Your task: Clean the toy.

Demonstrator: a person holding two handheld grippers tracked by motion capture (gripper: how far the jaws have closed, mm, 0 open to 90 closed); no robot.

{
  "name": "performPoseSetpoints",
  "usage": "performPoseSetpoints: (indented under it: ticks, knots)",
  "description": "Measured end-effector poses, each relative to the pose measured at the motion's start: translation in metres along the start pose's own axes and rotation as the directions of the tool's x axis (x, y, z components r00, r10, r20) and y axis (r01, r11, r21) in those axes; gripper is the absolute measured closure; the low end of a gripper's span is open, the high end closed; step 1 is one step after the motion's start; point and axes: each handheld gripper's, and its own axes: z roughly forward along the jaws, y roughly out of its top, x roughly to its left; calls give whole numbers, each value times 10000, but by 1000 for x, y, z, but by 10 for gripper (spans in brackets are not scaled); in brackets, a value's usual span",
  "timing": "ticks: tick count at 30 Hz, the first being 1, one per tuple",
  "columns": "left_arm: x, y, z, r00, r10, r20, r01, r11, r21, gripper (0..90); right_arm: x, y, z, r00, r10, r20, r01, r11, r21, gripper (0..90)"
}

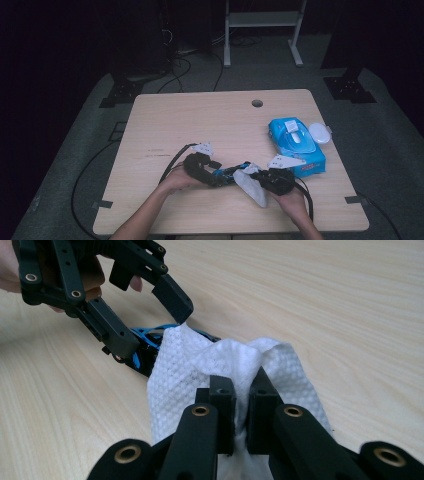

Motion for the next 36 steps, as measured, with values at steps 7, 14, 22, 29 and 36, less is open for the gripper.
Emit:
performPoseSetpoints:
  ticks: [7,14,22,29,36]
  knots:
    - [-9,0,3,9971,612,-457,-608,9981,117,304,1,-5,0,10000,-18,-22,19,10000,96,842]
    - [-16,-1,8,9877,1207,-992,-1154,9917,570,287,0,-16,4,10000,4,89,-10,9982,605,840]
    - [-20,4,14,9847,1386,-1057,-1348,9899,428,245,-5,-16,-2,9999,117,115,-123,9983,573,840]
    - [-23,12,31,9823,1528,-1082,-1438,9858,861,210,-11,-16,-27,9995,134,279,-144,9993,342,840]
    - [-25,25,45,9786,1741,-1097,-1564,9757,1532,219,-17,-18,-47,9983,146,566,-159,9996,226,839]
